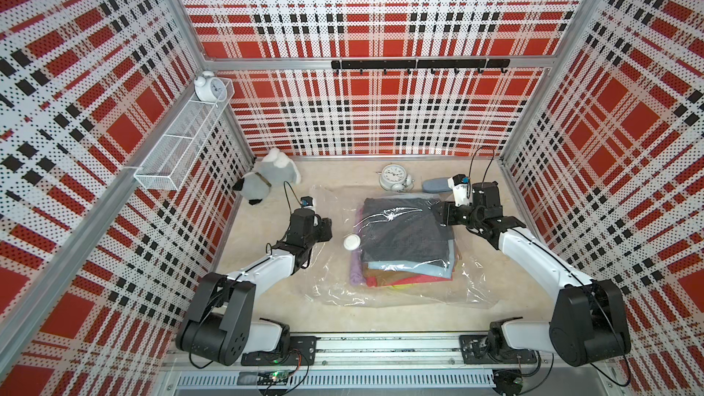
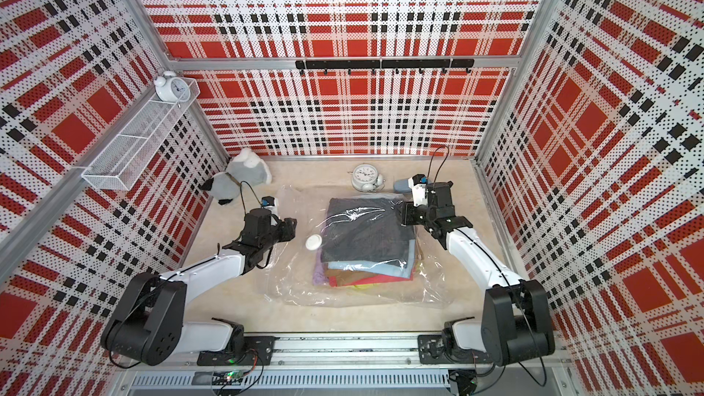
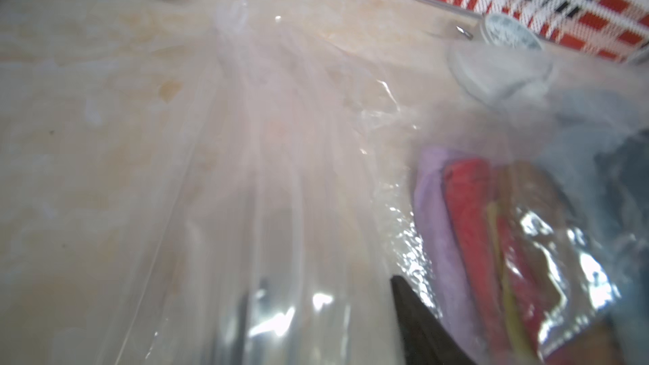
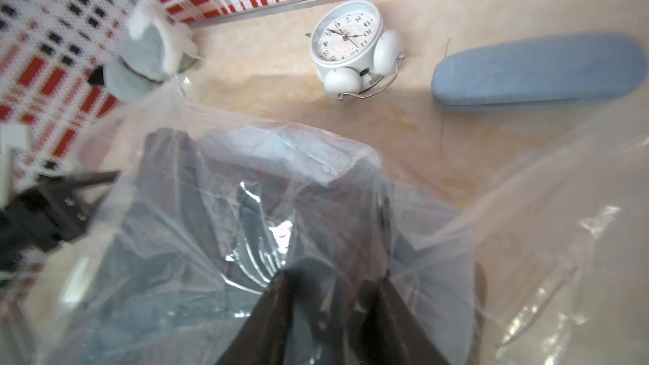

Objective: Take the trousers out of the vacuum bag
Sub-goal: Move the vacuum bag to the center of the board.

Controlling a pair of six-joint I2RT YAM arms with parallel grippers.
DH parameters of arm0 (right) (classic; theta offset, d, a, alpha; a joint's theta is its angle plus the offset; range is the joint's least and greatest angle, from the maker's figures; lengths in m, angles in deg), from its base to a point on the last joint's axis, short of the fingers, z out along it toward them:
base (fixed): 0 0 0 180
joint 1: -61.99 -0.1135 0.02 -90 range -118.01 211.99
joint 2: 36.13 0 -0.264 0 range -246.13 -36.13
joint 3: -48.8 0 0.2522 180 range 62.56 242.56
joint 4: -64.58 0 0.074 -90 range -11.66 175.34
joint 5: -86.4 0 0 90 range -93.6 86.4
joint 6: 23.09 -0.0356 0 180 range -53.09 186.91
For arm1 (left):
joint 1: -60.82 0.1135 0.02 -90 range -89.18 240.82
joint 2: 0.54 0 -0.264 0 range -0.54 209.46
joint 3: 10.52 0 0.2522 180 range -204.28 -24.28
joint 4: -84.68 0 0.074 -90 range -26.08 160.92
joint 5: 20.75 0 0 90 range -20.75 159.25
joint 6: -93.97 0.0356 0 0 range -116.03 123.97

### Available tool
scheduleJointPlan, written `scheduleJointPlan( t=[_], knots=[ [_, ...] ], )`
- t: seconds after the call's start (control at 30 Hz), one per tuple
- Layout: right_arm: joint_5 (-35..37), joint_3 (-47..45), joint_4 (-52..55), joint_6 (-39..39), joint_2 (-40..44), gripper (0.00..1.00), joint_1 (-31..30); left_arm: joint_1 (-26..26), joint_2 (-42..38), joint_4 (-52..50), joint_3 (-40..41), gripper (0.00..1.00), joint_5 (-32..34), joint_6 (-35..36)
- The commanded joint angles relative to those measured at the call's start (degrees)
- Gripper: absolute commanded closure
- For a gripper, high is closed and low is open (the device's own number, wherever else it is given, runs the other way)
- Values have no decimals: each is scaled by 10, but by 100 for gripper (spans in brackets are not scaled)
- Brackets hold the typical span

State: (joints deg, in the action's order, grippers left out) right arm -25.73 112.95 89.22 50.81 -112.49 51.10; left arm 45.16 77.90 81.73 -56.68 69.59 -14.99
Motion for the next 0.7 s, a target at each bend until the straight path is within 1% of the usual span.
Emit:
scheduleJointPlan(
  t=[0.0,0.1,0.27,0.33,0.5,0.67],
  knots=[
    [5,-12,13,-2,-14,84,-5,-8,6,21,-12,59,-29,3],
    [18,-8,16,-3,-8,100,-5,-15,7,25,-17,71,-37,4],
    [65,8,28,-5,-3,100,-5,-29,7,28,-35,92,-55,8],
    [84,18,36,-5,-2,100,-5,-34,6,27,-45,99,-62,9],
    [136,44,54,8,11,100,-1,-43,6,26,-74,100,-84,8],
    [144,73,60,15,22,100,28,-54,6,26,-104,100,-112,9]
  ],
)
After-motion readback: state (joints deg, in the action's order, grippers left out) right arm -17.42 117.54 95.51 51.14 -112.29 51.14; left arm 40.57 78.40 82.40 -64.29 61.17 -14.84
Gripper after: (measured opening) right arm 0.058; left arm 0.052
